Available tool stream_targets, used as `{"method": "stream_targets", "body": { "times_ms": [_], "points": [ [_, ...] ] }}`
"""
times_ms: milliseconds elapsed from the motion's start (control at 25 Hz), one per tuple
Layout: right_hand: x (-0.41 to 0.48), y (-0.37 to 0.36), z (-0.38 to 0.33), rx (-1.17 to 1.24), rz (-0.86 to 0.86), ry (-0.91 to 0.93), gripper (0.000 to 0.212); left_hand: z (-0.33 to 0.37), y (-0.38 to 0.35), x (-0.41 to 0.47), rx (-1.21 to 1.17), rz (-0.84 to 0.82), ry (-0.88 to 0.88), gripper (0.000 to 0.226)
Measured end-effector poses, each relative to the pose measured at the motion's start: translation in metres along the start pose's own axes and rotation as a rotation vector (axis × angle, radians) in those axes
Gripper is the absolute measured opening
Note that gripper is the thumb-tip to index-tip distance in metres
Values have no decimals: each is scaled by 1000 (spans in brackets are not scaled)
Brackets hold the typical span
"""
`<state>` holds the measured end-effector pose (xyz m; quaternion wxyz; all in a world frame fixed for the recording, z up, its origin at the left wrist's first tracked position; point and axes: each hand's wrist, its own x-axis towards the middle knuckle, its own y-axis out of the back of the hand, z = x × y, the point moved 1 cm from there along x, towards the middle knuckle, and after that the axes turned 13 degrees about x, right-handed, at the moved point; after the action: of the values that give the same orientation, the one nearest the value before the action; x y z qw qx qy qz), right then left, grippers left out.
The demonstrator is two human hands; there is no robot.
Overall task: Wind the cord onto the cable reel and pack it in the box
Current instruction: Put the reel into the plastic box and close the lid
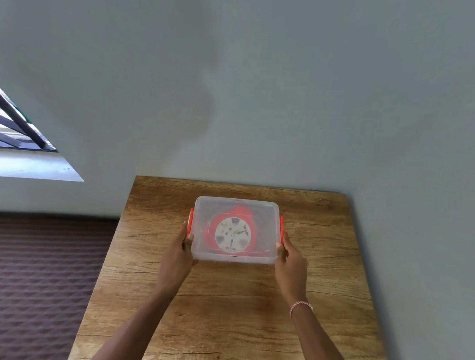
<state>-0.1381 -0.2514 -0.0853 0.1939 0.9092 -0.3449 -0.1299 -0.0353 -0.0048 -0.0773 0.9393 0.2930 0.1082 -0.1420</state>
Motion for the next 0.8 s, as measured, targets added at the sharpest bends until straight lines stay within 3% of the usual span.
{"method": "stream_targets", "body": {
  "times_ms": [280,400,600,800],
  "points": [
    [69,-19,-26,13,-7,-48,38,26,-1,70,56,-18,88,68],
    [91,-23,-30,-6,-6,-34,36,37,1,92,201,-10,64,78],
    [121,-28,-43,7,-43,-49,37,49,0,122,183,-20,156,58],
    [132,-27,-44,-70,-36,-55,40,47,0,128,162,-37,142,53]
  ]
}}
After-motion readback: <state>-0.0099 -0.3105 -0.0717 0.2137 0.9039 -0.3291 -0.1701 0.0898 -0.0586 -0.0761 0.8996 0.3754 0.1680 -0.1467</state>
